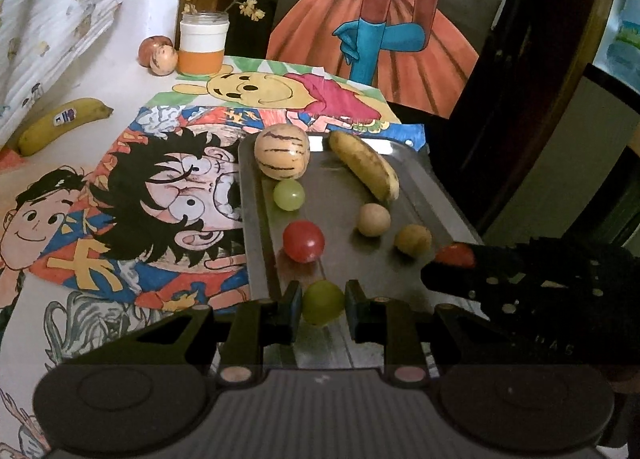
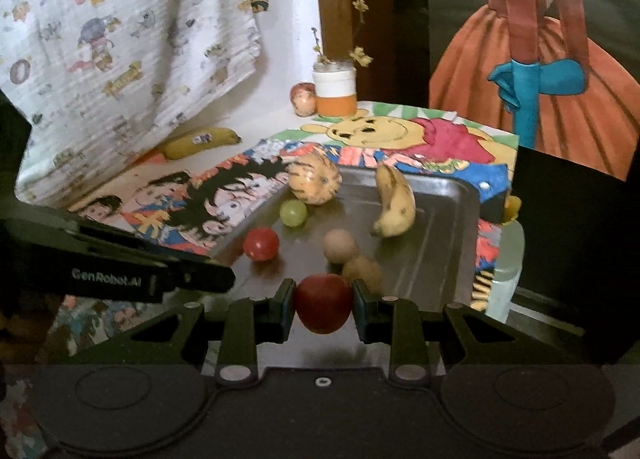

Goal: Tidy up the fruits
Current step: 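Lower the red tomato with the right tool while the left tool lowers the green fruit into the tray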

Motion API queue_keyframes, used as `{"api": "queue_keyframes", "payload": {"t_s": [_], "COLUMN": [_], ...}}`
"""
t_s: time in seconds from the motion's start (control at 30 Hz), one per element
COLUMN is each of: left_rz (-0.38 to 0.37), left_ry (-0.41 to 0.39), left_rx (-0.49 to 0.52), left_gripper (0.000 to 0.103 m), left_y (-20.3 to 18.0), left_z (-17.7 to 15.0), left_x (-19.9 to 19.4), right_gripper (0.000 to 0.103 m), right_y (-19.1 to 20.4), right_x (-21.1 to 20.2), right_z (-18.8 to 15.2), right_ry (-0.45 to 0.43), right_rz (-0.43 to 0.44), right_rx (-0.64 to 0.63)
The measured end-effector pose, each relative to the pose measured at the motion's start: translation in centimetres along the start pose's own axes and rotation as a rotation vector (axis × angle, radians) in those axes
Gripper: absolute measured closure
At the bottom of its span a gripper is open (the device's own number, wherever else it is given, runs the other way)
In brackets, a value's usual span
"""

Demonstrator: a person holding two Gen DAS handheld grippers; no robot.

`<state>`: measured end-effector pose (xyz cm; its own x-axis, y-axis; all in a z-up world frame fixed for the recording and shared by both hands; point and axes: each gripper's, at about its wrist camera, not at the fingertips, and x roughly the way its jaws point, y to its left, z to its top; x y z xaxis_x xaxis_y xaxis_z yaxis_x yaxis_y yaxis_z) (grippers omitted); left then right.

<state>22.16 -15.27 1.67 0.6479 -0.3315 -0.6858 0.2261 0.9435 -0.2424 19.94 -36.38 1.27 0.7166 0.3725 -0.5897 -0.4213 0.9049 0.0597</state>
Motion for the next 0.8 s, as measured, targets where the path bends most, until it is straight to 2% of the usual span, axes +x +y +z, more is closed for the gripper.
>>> {"api": "queue_keyframes", "payload": {"t_s": [0.23,0.63,0.8], "left_rz": [0.026,0.029,0.008], "left_ry": [0.012,0.018,0.015], "left_rx": [0.015,0.010,-0.017], "left_gripper": [0.077,0.077,0.067], "left_y": [-0.6,-0.7,-0.4], "left_z": [-0.4,-0.5,-0.3], "left_x": [0.5,0.6,0.0], "right_gripper": [0.071,0.069,0.063], "right_y": [-0.3,-0.2,-0.2], "right_x": [0.6,0.3,-0.6], "right_z": [-1.3,-1.2,-1.2], "right_ry": [0.012,-0.005,-0.020], "right_rz": [-0.026,-0.043,-0.061], "right_rx": [0.031,0.047,0.054]}}
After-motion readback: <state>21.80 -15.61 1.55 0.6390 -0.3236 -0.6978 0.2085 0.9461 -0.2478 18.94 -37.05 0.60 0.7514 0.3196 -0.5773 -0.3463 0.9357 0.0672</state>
